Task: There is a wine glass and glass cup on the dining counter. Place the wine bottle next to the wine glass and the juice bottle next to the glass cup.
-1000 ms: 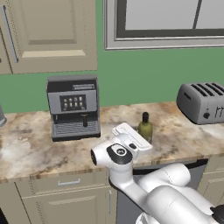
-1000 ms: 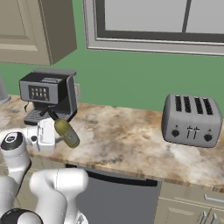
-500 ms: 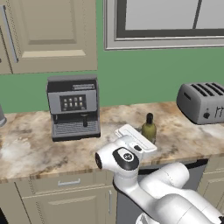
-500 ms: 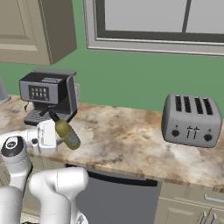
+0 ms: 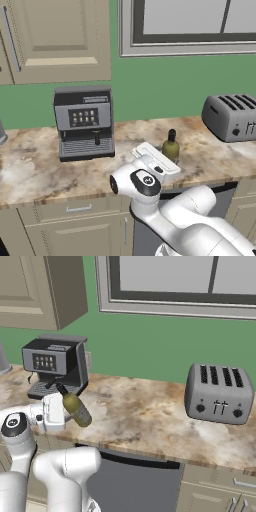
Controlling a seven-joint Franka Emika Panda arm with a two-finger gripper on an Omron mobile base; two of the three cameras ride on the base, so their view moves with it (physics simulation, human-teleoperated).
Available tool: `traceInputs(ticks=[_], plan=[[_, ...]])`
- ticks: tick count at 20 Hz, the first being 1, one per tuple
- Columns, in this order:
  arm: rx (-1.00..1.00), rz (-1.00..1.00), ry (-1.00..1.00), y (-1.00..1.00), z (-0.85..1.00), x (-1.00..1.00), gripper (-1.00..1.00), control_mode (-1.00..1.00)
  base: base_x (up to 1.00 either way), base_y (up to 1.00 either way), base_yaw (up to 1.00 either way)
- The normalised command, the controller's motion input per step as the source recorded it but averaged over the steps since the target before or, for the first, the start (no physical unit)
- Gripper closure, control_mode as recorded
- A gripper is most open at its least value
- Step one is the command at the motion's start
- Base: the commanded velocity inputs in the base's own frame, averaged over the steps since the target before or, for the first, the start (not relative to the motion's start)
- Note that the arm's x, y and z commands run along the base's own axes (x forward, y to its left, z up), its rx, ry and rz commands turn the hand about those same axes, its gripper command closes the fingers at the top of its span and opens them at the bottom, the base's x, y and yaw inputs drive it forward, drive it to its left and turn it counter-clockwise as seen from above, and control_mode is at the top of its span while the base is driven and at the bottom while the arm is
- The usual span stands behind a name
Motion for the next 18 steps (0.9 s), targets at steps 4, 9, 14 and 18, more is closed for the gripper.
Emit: traceInputs(ticks=[4, 9, 14, 18], plan=[[0.00, 0.00, 0.00, 0.00, 0.00, 0.00, 1.00, 1.00, -0.02, 0.00, 0.00], [0.00, 0.00, 0.00, 0.00, 0.00, 0.00, 1.00, 1.00, -0.27, 0.00, 0.00], [0.00, 0.00, 0.00, 0.00, 0.00, 0.00, 1.00, 1.00, -0.57, 0.00, 0.00], [0.00, 0.00, 0.00, 0.00, 0.00, 0.00, 1.00, 1.00, -0.75, 0.00, -0.01]])
